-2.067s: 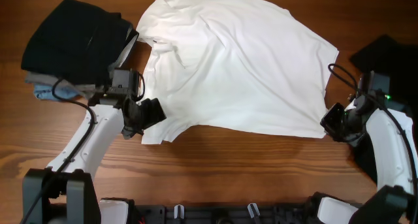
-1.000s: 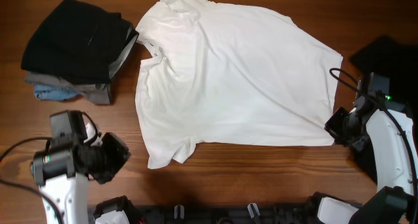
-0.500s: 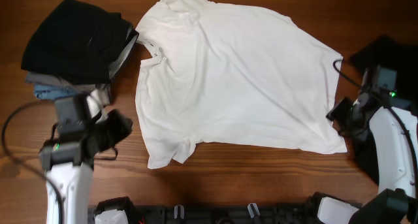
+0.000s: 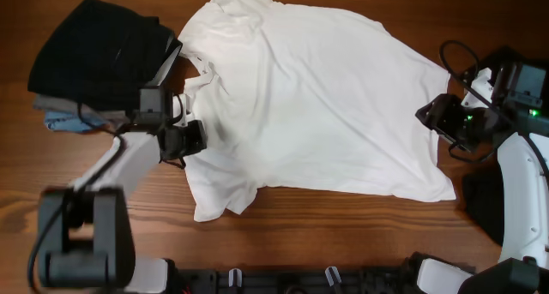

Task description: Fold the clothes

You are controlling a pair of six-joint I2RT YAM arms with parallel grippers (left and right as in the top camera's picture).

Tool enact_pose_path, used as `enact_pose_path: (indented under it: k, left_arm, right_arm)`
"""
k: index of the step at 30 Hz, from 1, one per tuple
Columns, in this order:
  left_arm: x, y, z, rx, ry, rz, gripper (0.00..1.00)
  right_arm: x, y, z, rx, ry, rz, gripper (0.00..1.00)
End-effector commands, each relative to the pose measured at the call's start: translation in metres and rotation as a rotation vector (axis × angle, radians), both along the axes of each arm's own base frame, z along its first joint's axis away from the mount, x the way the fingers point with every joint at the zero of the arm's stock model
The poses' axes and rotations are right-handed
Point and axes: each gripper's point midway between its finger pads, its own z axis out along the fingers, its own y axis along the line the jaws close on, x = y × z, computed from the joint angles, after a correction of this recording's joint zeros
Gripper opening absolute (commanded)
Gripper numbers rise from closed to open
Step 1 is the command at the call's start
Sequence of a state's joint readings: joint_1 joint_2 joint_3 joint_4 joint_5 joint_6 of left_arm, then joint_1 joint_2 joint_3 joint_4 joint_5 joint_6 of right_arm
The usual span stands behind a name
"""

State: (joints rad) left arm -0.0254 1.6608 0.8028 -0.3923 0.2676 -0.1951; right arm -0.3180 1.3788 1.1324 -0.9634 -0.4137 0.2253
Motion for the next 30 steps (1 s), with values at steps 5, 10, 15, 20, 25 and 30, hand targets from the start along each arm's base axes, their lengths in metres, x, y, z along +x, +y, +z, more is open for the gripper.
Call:
enact_pose_path:
  k: [5, 10, 15, 20, 25, 30]
  left_arm:
    - [-0.042, 0.062, -0.031, 0.296, 0.232, 0.294, 0.04]
    - [-0.081, 0.092, -0.036, 0.344, 0.379, 0.413, 0.04]
    - [-0.094, 0.110, -0.036, 0.342, 0.427, 0.429, 0.04]
    - [-0.123, 0.120, -0.033, 0.331, 0.546, 0.485, 0.04]
    - [-0.110, 0.112, -0.028, 0.167, 0.486, 0.450, 0.04]
    - [-0.060, 0.081, 0.003, -0.004, 0.248, 0.276, 0.09]
  right_arm:
    - [0.006, 0.002, 0.010, 0.001, -0.047, 0.028, 0.54]
    - [0.006, -0.011, 0.007, -0.069, -0.036, 0.001, 0.54]
    - [0.011, -0.016, 0.008, -0.089, -0.052, -0.020, 0.55]
    - [0.015, -0.019, 0.010, -0.082, -0.059, -0.067, 0.59]
    - [0.020, -0.033, 0.004, -0.146, -0.064, -0.111, 0.60]
    - [0.035, -0.083, -0.017, -0.328, -0.030, -0.301, 0.64]
